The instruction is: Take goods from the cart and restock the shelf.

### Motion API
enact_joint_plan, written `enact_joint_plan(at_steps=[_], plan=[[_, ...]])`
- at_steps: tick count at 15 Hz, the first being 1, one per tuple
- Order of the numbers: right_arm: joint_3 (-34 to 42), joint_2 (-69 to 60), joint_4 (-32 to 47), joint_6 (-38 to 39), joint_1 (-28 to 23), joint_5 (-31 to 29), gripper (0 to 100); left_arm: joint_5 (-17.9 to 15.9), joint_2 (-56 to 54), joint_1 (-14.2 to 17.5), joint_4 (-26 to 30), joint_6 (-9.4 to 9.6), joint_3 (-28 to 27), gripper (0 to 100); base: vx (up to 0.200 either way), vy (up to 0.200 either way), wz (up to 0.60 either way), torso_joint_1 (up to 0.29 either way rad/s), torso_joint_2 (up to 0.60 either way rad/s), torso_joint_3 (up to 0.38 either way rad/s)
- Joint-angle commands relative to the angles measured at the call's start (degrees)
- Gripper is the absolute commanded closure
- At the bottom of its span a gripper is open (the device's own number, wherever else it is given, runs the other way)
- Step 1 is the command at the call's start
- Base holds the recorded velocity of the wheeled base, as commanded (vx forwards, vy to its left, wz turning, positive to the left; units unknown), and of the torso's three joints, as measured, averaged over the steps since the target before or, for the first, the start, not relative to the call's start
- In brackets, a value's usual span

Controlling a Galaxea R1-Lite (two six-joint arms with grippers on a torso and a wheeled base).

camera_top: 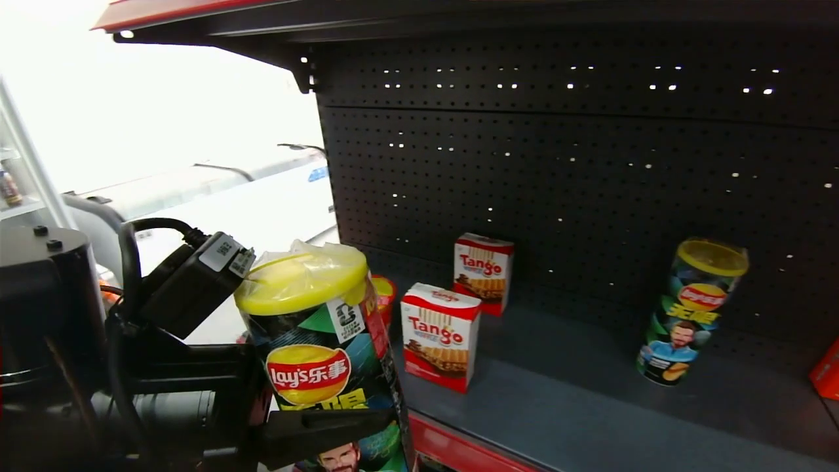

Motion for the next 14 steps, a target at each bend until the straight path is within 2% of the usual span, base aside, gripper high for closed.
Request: enact_joint_plan(at_steps=[1, 7, 14], plan=[[0.0, 0.1, 0.0, 0.0, 0.0, 0.1, 0, 0.0, 0.1, 0.0, 0.0, -0.01, 0.0, 100, 0.000, 0.000, -0.60, 0.002, 0.00, 0.002], [0.0, 0.1, 0.0, 0.0, 0.0, 0.1, 0, 0.0, 0.5, 0.2, -0.1, -0.01, 0.0, 100, 0.000, 0.000, -0.60, 0.001, 0.00, 0.002], [0.0, 0.1, 0.0, -0.1, 0.0, 0.2, 0, 0.0, 1.3, 0.2, -0.3, -0.01, -0.4, 100, 0.000, 0.000, 0.00, 0.000, 0.00, 0.000]])
